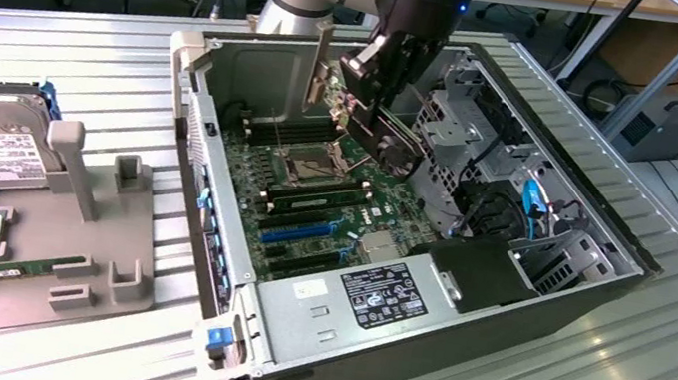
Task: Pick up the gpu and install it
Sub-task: 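Insert the gpu into the slot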
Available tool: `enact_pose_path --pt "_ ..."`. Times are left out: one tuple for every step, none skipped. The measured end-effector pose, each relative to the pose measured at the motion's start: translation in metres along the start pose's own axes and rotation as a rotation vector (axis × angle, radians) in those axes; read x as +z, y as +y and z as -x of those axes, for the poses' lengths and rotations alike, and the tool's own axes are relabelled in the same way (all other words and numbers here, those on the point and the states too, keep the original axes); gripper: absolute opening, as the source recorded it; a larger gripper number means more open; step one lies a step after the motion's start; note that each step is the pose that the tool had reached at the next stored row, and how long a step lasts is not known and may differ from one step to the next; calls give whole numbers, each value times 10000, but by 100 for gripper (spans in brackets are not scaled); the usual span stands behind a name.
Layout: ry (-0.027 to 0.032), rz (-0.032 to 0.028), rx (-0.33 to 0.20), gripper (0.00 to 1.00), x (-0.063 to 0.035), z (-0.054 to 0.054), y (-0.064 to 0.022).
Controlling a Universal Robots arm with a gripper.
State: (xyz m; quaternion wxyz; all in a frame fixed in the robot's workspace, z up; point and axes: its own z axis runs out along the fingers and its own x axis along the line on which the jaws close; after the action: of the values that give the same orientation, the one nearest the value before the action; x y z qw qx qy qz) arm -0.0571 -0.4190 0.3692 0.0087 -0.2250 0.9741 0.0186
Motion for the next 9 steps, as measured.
enact_pose_path --pt "1 0 -8 27 0 0 0" --pt "1 0 -17 27 0 0 0" --pt "1 1 -26 27 1 0 0" --pt "1 1 -35 27 1 0 0" --pt "1 1 -44 27 1 0 0" --pt "2 1 -54 27 1 0 0" --pt "3 1 -70 27 2 0 0" --pt "3 2 -82 27 2 0 0" --pt "3 2 -92 27 2 0 0"
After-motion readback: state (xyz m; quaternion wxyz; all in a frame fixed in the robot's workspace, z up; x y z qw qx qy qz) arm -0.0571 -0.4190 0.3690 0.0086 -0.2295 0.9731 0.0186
